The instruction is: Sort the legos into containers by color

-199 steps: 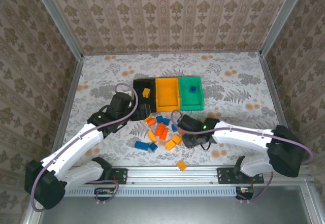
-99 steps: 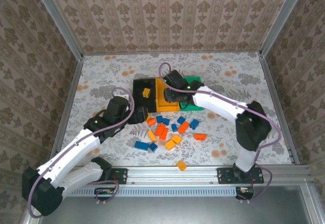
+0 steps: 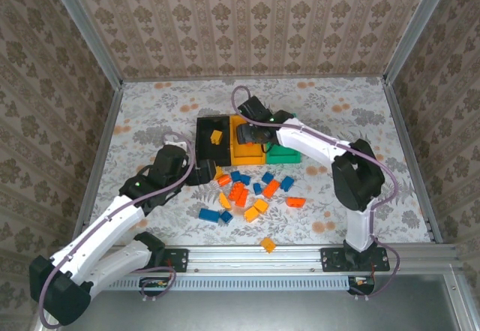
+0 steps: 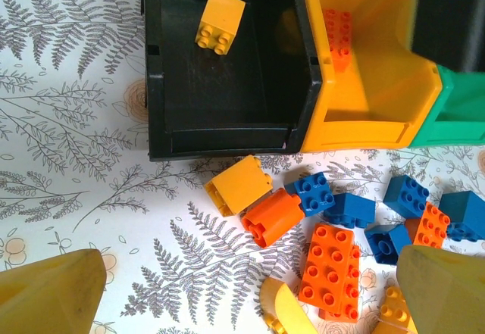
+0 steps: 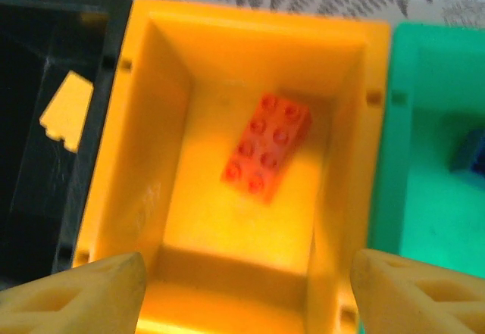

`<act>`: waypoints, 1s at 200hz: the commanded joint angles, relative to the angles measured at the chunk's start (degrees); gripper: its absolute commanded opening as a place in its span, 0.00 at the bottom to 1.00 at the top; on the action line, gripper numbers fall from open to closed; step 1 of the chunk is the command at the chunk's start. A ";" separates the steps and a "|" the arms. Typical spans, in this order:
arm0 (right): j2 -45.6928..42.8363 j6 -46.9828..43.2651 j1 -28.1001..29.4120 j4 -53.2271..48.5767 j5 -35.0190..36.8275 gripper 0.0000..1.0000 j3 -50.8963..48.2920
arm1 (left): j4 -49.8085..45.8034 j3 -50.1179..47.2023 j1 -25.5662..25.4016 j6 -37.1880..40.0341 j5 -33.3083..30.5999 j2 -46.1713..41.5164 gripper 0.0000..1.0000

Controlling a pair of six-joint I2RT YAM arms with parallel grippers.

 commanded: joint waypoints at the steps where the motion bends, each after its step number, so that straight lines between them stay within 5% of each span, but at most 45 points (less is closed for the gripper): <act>1: -9.93 -0.83 3.24 -2.31 -0.91 0.76 -7.26 | -1.99 0.41 0.91 -0.11 -0.66 -1.81 1.00; 57: -26.98 2.17 19.01 -8.38 -3.28 0.82 -32.12 | -2.32 0.29 3.59 0.92 -0.14 -3.09 1.00; 107: -29.06 7.69 34.39 -9.36 -5.95 0.82 -40.49 | -0.48 -1.67 5.48 0.51 1.83 -2.87 1.00; 200: -21.98 4.74 37.48 -9.66 -9.36 0.74 -39.24 | -0.36 -2.61 6.52 0.36 2.57 -2.19 1.00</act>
